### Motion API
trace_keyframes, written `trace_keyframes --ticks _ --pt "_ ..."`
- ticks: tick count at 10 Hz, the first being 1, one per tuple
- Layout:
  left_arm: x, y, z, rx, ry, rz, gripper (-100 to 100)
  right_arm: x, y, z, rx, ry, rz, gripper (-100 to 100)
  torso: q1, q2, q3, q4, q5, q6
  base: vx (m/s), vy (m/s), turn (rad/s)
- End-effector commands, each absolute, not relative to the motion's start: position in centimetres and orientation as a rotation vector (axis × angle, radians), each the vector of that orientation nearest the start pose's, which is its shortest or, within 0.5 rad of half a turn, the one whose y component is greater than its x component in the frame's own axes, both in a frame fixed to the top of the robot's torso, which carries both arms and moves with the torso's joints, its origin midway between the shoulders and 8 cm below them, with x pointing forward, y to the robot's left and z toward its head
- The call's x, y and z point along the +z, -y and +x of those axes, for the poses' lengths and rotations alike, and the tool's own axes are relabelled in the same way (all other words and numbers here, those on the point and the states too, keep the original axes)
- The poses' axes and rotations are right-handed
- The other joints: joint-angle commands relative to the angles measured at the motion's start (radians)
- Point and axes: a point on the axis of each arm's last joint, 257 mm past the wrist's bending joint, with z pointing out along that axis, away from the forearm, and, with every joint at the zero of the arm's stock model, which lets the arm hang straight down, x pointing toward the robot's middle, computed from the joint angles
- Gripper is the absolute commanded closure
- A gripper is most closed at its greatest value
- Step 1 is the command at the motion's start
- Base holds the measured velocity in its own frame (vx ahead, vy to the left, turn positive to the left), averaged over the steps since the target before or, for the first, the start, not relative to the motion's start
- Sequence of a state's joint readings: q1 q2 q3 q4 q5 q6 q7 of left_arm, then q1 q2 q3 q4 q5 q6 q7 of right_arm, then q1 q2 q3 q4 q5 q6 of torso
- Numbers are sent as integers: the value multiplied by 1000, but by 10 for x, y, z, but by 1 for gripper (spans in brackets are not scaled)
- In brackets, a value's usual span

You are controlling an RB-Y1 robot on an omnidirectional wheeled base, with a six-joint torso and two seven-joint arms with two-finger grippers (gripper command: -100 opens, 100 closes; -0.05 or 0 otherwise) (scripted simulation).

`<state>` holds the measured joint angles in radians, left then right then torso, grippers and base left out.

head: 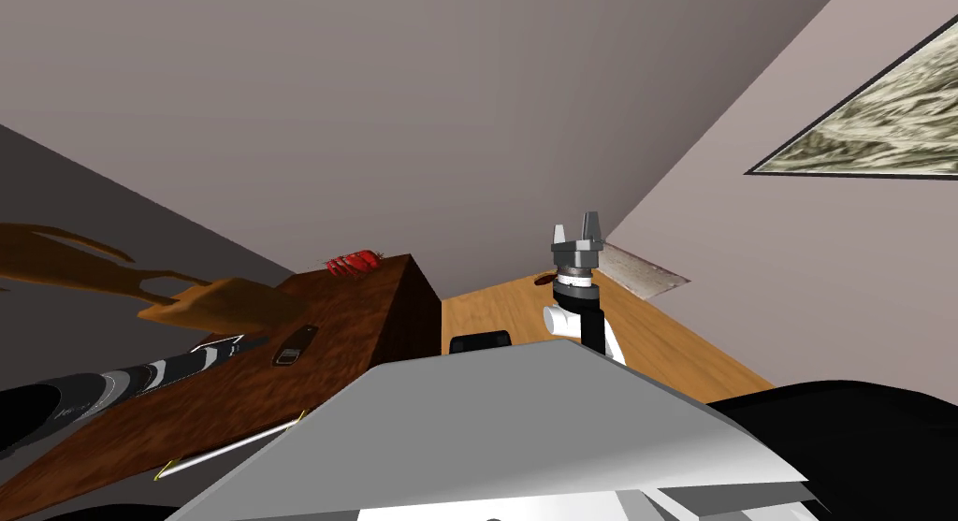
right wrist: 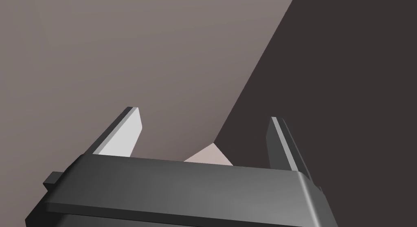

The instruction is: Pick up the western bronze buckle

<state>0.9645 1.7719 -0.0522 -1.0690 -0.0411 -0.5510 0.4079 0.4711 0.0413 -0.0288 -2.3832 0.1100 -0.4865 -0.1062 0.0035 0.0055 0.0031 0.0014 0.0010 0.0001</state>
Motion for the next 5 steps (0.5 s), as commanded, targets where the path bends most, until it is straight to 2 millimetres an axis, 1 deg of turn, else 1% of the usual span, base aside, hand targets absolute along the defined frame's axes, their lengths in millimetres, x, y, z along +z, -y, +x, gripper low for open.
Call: trace_keyframes --ticks 1,5 --pt "-217 -758 209 191 -2492 -543 -100 75 272 325 1331 -537 561 0 0 0 0 0 0 0 -103 41 -134" --pt "-225 -757 212 211 -2480 -603 -100 75 272 325 1331 -537 561 0 0 0 0 0 0 -1 -89 35 -117"
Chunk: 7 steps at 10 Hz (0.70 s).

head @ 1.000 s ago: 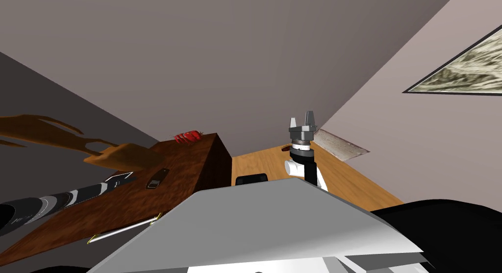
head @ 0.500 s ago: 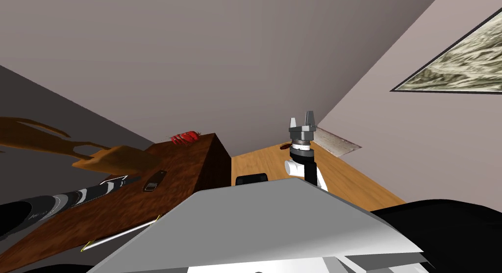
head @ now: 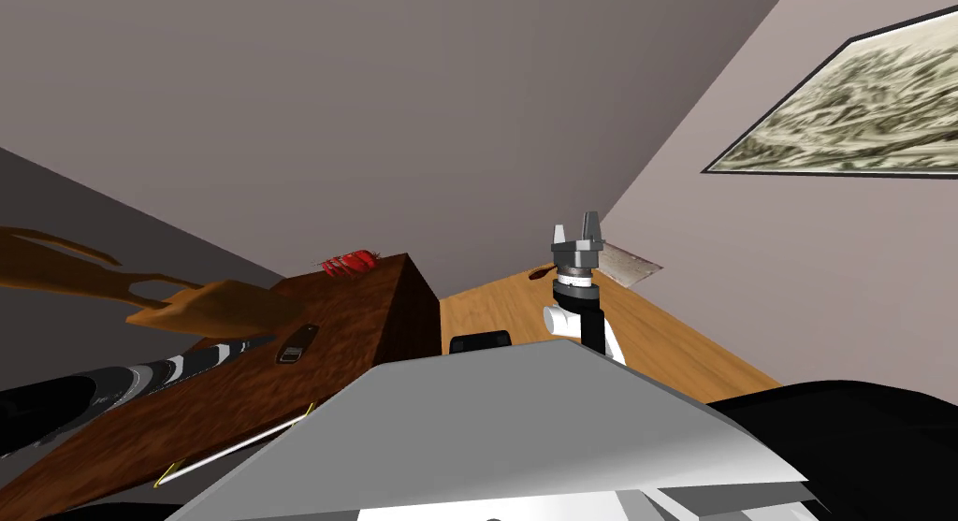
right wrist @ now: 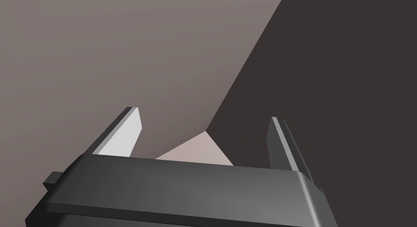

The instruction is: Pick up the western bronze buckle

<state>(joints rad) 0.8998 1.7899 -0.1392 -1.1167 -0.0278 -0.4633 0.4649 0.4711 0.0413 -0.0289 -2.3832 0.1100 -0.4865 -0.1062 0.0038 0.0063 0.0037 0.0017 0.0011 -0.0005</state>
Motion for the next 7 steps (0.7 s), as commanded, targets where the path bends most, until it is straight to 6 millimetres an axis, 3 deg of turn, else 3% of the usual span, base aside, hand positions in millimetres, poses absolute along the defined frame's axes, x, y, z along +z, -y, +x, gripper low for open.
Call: trace_keyframes --ticks 1,3,4,7 --pt "-226 -757 212 216 -2477 -618 -100 75 272 325 1331 -537 561 0 0 0 0 0 0 0 -82 37 -114" --pt "-227 -757 212 217 -2477 -622 -100 75 272 325 1331 -537 561 0 0 -1 -1 0 0 0 -54 23 -72" --pt "-227 -757 212 219 -2475 -625 100 75 272 325 1331 -537 561 0 -1 -3 -2 0 0 -1 -6 3 5" --pt "-227 -757 212 219 -2476 -625 100 75 272 325 1331 -537 561 0 -2 -6 -3 -1 0 0 0 0 0"
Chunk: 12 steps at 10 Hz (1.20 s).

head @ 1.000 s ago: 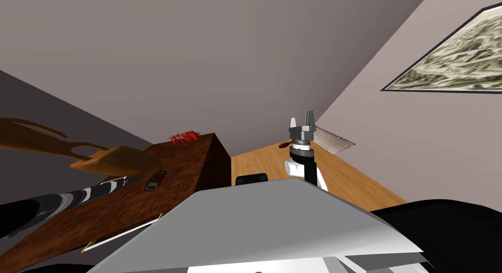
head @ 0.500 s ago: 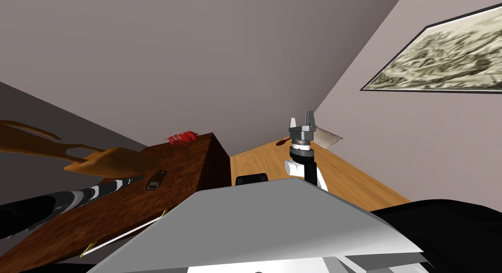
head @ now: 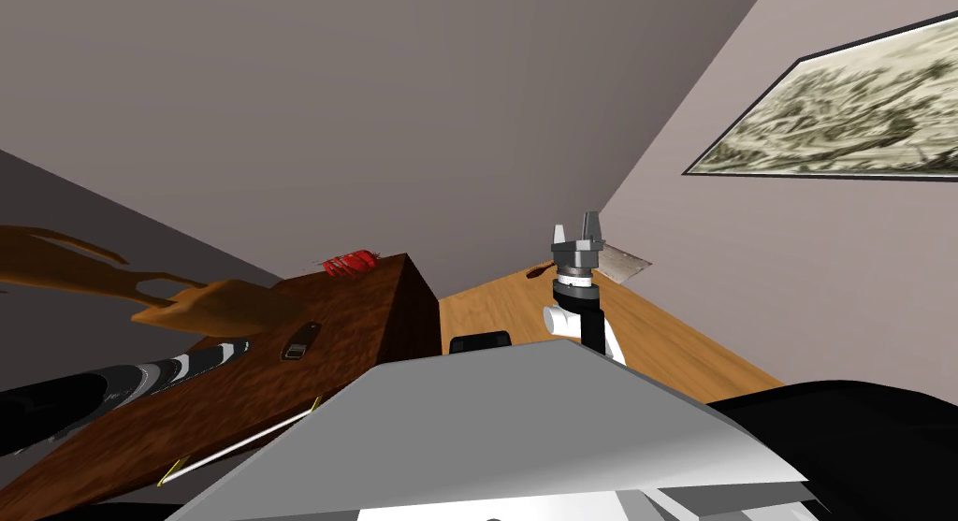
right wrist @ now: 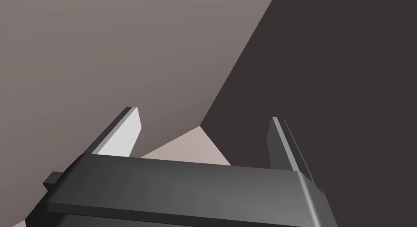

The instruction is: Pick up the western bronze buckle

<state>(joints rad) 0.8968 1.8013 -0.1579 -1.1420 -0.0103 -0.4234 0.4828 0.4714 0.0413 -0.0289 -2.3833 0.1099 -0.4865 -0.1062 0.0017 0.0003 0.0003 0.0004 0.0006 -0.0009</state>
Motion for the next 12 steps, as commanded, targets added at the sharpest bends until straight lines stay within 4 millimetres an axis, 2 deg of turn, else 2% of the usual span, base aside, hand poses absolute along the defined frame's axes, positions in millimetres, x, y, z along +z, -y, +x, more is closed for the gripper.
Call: trace_keyframes --ticks 1,2,3,6,7,8,9,10,12 --pt "-227 -757 212 219 -2476 -625 100 75 272 325 1331 -537 561 0 0 0 0 0 0 0 0 0 0" --pt "-227 -757 212 219 -2476 -625 0 75 272 325 1331 -537 561 0 0 0 0 0 0 0 0 0 0" --pt "-224 -746 228 169 -2460 -610 -100 75 272 325 1331 -537 561 0 0 0 0 0 0 0 32 25 8" --pt "-221 -738 238 136 -2450 -601 -100 75 272 325 1331 -537 561 0 1 -4 -2 -1 0 0 52 21 -1" --pt "-224 -720 248 76 -2455 -596 -100 75 272 325 1331 -537 561 0 1 -4 -2 -1 0 0 99 3 18" --pt "-220 -719 256 68 -2442 -587 -100 75 272 325 1331 -537 562 0 0 -6 -4 -1 0 0 96 3 13" --pt "-224 -720 248 76 -2455 -596 -100 75 272 325 1331 -537 561 0 0 -7 -4 -2 0 1 42 9 -7" --pt "-231 -711 245 52 -2481 -605 -100 75 272 325 1331 -537 561 0 0 -4 -3 -1 0 0 65 14 25" --pt "-238 -706 238 47 -2508 -616 -100 75 272 325 1331 -537 561 0 1 -5 -3 -1 0 0 60 7 16"
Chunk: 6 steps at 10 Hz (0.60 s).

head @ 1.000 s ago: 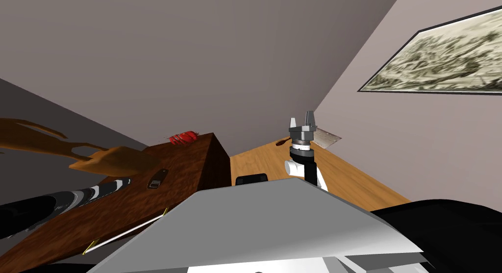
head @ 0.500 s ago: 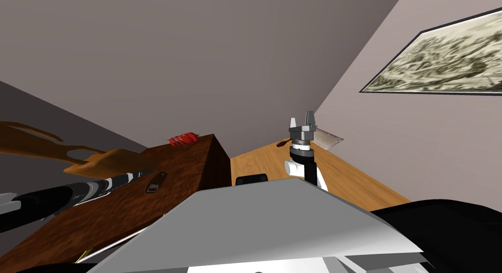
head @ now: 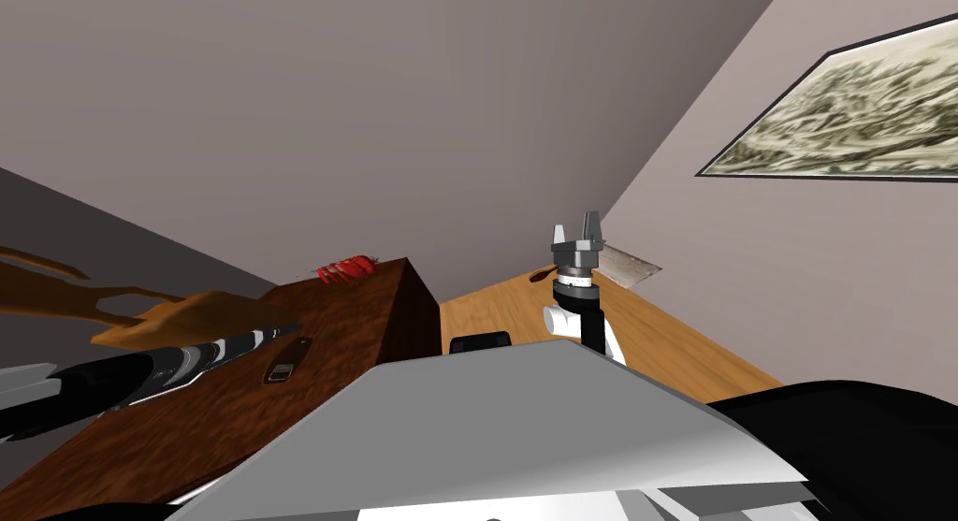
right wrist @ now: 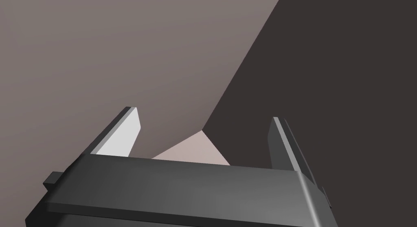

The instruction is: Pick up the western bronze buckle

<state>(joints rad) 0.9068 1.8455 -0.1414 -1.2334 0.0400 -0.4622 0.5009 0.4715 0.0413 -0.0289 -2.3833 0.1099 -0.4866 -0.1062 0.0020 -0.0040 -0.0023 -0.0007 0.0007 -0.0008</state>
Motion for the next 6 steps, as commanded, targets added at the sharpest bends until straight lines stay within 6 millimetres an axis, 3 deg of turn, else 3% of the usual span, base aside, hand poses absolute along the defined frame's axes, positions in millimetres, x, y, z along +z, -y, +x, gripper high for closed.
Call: trace_keyframes --ticks 1,2,6 --pt "-242 -704 231 48 -2530 -623 -100 75 272 325 1331 -537 561 0 0 0 0 0 0 0 59 -3 10" --pt "-251 -701 217 57 -2577 -633 -100 75 272 325 1331 -537 561 0 0 0 0 0 0 0 40 -16 -8" --pt "-261 -700 195 56 -2612 -689 -100 75 272 325 1331 -537 561 0 -3 6 3 1 -1 0 -14 -31 -11"
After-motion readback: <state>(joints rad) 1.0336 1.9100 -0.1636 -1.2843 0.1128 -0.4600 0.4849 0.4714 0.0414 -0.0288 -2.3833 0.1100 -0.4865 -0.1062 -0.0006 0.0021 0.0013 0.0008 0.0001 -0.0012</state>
